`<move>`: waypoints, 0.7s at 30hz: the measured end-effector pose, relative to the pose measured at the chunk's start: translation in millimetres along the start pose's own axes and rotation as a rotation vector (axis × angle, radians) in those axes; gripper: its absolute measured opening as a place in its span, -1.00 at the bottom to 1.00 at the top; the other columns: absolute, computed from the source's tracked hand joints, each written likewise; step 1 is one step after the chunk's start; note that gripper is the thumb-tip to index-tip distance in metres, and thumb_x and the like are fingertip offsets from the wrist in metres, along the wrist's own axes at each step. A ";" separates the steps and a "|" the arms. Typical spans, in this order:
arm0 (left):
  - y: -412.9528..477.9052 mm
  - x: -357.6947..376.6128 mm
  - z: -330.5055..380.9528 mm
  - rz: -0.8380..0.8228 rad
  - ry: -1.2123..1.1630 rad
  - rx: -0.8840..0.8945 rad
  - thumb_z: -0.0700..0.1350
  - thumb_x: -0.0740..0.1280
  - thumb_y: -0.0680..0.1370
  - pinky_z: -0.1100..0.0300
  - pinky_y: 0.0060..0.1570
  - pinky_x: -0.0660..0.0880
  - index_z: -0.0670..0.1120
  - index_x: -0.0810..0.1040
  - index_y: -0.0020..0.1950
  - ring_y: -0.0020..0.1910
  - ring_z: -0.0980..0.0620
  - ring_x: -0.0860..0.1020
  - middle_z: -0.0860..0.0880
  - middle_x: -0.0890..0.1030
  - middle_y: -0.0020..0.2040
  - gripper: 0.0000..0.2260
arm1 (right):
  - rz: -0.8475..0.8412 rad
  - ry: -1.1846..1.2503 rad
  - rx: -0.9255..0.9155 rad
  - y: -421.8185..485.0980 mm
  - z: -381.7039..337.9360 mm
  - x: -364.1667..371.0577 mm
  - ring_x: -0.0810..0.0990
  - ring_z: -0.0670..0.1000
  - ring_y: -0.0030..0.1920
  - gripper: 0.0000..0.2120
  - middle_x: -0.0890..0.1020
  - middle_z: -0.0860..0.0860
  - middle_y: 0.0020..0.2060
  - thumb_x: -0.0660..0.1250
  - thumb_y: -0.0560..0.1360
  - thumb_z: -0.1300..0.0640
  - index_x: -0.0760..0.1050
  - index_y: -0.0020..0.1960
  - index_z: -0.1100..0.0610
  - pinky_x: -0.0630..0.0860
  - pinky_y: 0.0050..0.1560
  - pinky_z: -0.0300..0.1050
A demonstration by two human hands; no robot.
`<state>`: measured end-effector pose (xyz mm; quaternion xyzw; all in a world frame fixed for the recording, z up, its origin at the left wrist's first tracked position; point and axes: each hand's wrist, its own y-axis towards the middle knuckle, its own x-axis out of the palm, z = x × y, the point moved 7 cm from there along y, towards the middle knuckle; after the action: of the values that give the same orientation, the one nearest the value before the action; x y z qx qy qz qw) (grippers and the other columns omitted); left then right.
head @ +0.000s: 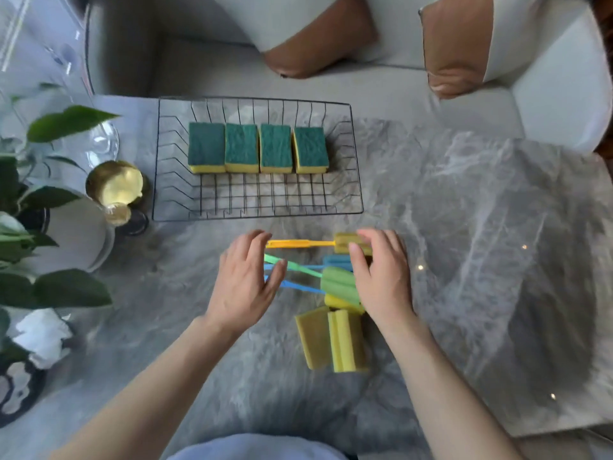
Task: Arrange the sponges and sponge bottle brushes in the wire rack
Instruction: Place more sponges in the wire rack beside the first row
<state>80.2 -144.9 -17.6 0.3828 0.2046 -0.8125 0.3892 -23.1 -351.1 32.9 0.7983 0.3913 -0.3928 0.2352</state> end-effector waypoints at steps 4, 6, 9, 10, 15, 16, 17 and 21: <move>-46.6 44.8 0.8 -0.189 0.045 -0.064 0.19 0.15 0.59 -0.12 0.10 0.45 -0.11 0.45 0.28 0.13 -0.23 0.49 -0.13 0.49 0.17 -0.55 | -0.044 0.006 0.162 -83.7 38.6 -8.6 0.55 0.10 0.00 -0.87 0.53 0.01 -0.03 0.39 0.53 0.13 0.51 0.05 0.11 0.52 0.04 0.07; -62.3 68.3 -1.1 -0.288 0.071 -0.114 0.23 0.17 0.57 -0.12 0.13 0.44 -0.11 0.45 0.29 0.14 -0.24 0.48 -0.14 0.50 0.16 -0.52 | -0.107 0.019 0.218 -116.1 51.0 -0.2 0.55 0.07 -0.06 -0.82 0.51 -0.02 -0.06 0.44 0.49 0.05 0.49 0.01 0.08 0.53 -0.03 0.07; -78.5 99.4 -2.0 -0.407 0.093 -0.195 0.32 0.23 0.53 -0.10 0.17 0.43 -0.07 0.43 0.28 0.18 -0.20 0.44 -0.10 0.47 0.17 -0.46 | -0.271 0.025 0.307 -148.8 60.1 23.8 0.54 0.04 -0.03 -0.54 0.45 -0.07 0.01 0.45 0.36 -0.20 0.45 0.10 0.05 0.49 -0.05 -0.03; -82.2 107.2 -0.6 -0.434 0.109 -0.208 0.36 0.24 0.51 -0.09 0.18 0.42 -0.05 0.43 0.27 0.19 -0.18 0.42 -0.08 0.45 0.18 -0.44 | -0.334 0.011 0.345 -155.8 62.5 32.9 0.52 0.04 0.00 -0.42 0.42 -0.08 0.04 0.44 0.29 -0.29 0.41 0.15 0.04 0.48 -0.05 -0.04; -88.2 124.5 6.6 -0.452 0.097 -0.246 0.38 0.36 0.41 -0.01 0.13 0.42 -0.01 0.43 0.14 0.13 -0.10 0.38 -0.02 0.37 0.14 -0.46 | -0.432 -0.058 0.432 -168.7 75.8 52.2 0.48 0.13 0.13 -0.29 0.41 0.02 0.13 0.56 0.21 -0.22 0.29 0.17 0.03 0.50 0.07 0.09; -88.0 125.0 6.7 -0.456 0.062 -0.259 0.35 0.40 0.40 -0.01 0.10 0.43 -0.01 0.40 0.11 0.10 -0.09 0.39 -0.02 0.36 0.10 -0.47 | -0.413 -0.051 0.430 -169.2 79.5 51.0 0.49 0.14 0.14 -0.35 0.42 0.04 0.12 0.57 0.27 -0.14 0.30 0.16 0.05 0.49 0.08 0.07; -88.2 125.7 6.8 -0.467 0.002 -0.274 0.30 0.45 0.39 0.01 0.04 0.43 -0.02 0.37 0.08 0.07 -0.08 0.40 -0.02 0.38 0.06 -0.48 | -0.394 -0.035 0.430 -169.6 82.9 49.1 0.49 0.16 0.13 -0.43 0.41 0.05 0.11 0.56 0.33 -0.07 0.32 0.15 0.08 0.48 0.08 0.05; -91.3 117.5 5.5 -0.474 -0.308 -0.338 0.03 0.59 0.37 0.06 -0.15 0.39 -0.11 0.35 0.16 -0.04 -0.08 0.50 -0.07 0.52 0.01 -0.45 | -0.313 0.024 0.445 -171.1 94.9 37.7 0.51 0.14 -0.02 -0.65 0.34 0.01 0.00 0.47 0.47 0.01 0.42 0.10 0.14 0.44 0.00 -0.06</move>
<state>-41.9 -148.3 -102.9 0.1273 0.3588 -0.8834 0.2734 -189.0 -299.6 -64.4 0.7648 0.4166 -0.4913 -0.0142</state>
